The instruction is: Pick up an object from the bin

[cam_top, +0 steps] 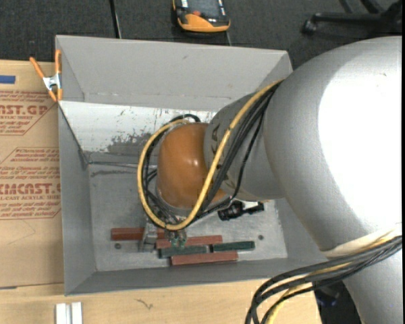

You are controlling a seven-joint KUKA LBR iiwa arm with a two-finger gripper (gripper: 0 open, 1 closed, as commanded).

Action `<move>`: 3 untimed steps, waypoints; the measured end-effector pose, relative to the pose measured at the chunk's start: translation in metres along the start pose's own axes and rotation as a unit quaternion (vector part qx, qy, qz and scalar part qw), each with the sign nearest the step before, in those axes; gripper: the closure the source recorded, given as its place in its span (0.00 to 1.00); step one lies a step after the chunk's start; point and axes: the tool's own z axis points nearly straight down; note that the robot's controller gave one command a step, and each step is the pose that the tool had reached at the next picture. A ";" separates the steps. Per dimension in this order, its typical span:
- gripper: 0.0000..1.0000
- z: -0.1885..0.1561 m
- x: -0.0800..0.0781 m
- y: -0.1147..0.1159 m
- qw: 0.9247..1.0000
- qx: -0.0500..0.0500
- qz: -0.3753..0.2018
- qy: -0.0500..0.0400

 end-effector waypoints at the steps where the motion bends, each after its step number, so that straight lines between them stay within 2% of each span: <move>1: 1.00 -0.020 0.002 0.000 1.000 0.001 0.000 0.003; 3: 1.00 -0.061 0.000 0.001 1.000 -0.001 0.000 -0.002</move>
Offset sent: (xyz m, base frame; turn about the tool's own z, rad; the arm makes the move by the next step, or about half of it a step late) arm 0.0001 -0.0001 0.0897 0.0000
